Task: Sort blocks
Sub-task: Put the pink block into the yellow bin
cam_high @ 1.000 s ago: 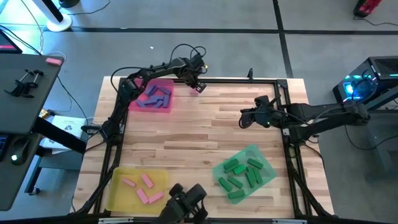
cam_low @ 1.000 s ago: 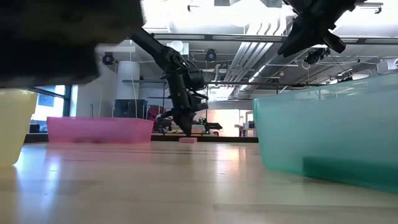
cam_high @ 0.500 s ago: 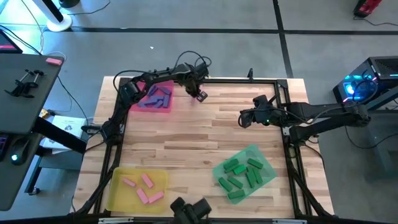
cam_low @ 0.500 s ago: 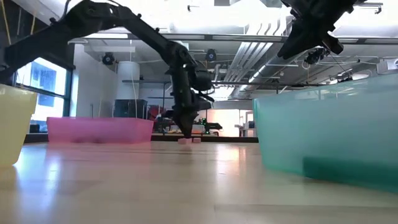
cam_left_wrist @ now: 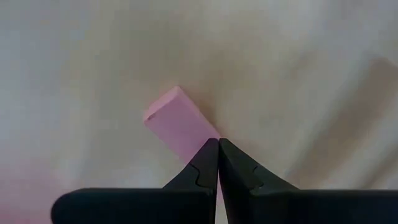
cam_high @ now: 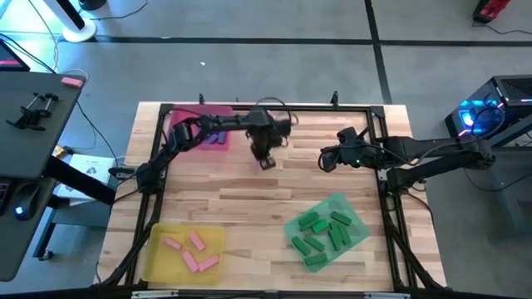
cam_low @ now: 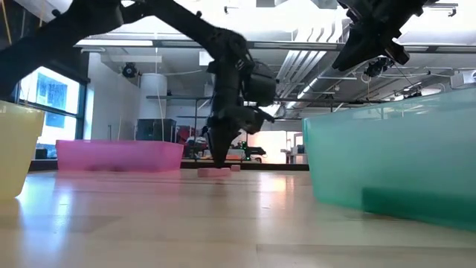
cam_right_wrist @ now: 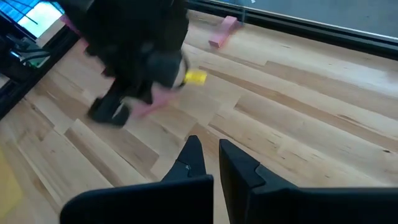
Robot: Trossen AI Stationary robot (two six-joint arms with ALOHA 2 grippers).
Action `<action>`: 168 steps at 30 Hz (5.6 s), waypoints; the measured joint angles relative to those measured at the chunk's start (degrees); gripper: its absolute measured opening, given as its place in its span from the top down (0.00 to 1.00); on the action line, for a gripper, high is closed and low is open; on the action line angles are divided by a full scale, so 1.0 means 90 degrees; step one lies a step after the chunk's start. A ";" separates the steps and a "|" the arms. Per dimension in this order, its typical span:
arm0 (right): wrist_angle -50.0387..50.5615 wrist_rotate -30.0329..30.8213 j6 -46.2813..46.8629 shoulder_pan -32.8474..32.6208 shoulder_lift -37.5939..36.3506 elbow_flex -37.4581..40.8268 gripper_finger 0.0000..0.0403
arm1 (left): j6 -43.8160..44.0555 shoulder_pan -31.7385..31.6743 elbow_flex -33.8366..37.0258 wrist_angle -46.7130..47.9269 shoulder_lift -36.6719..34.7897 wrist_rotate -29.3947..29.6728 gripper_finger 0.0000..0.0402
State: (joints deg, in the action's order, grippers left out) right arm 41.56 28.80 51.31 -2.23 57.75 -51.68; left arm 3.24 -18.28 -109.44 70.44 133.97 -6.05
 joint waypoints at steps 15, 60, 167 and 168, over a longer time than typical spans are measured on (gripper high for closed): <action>0.0005 -0.0124 -0.0584 -0.0001 -0.0001 0.0000 1.00 | -0.2447 0.0771 0.0016 0.0807 -0.0422 -0.0206 1.00; 0.0267 -0.0596 -0.0704 0.0011 -0.0002 0.0000 1.00 | 0.2240 0.1027 0.3025 -0.2517 -0.2866 0.0242 0.51; -0.0272 -0.1684 -0.1392 0.1247 0.0006 0.0002 1.00 | 0.1955 -0.1636 -0.0964 -0.1817 -0.0162 0.0904 0.44; -0.0274 -0.1678 -0.1305 0.1247 0.0006 0.0001 1.00 | 0.1937 -0.1693 -0.1193 -0.1702 0.0016 0.0876 0.44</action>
State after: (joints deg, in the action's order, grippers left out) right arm 39.10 13.70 39.57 8.99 57.80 -51.67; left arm 20.67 -33.51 -120.18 55.12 134.12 1.84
